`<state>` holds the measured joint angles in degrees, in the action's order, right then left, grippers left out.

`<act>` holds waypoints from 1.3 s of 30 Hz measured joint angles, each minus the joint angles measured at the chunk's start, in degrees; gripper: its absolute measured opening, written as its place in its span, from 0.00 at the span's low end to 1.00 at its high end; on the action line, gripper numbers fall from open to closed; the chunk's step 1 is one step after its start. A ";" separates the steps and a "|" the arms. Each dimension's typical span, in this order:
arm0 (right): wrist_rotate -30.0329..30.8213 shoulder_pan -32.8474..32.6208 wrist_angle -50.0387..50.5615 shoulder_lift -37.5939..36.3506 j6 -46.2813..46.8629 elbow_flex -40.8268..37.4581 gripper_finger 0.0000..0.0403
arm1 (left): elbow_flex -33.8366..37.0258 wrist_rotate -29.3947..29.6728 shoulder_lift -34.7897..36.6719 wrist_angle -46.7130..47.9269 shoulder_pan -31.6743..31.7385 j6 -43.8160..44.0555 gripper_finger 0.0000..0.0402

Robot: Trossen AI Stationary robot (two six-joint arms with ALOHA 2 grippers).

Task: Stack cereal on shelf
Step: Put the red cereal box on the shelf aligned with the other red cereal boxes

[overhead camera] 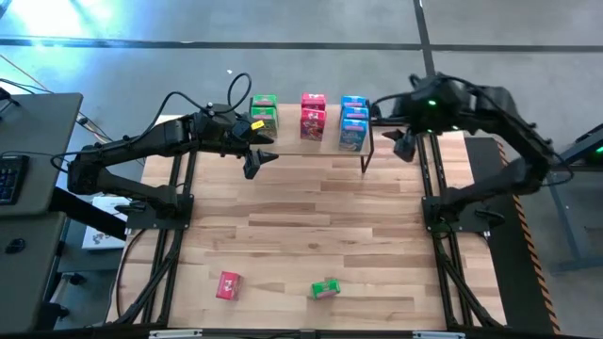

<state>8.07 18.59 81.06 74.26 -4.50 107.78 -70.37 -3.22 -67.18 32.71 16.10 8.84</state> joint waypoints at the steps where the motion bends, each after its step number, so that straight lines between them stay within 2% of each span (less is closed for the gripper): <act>1: -0.24 0.00 -1.76 -1.94 0.98 -2.15 0.55 | 0.00 0.00 0.02 0.00 -0.02 0.00 0.62; 7: -2.82 0.00 -12.50 -13.01 4.62 -16.42 0.55 | 0.00 0.00 0.00 0.00 -0.02 0.00 0.62; 14: -4.47 0.00 -20.49 -22.86 8.99 -30.84 0.55 | 0.00 0.00 0.02 0.00 0.00 0.00 0.62; 21: -5.90 0.00 -29.31 -29.83 11.37 -40.83 0.55 | 0.00 0.00 0.02 -0.02 0.00 0.00 0.62; 28: -8.69 0.00 -37.90 -33.50 12.29 -48.38 0.55 | 0.00 0.00 0.02 -0.06 -0.02 0.63 0.62; 33: -10.12 0.00 -41.61 -33.87 13.54 -52.12 0.55 | 0.00 -0.28 0.02 -1.05 0.00 11.51 0.62; 39: -11.34 0.00 -42.90 -33.24 13.52 -54.39 0.55 | 0.00 -4.78 0.02 0.43 -0.86 23.01 0.62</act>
<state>-3.27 18.59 38.16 41.02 9.02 53.39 -70.37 -8.00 -67.16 33.13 15.24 31.85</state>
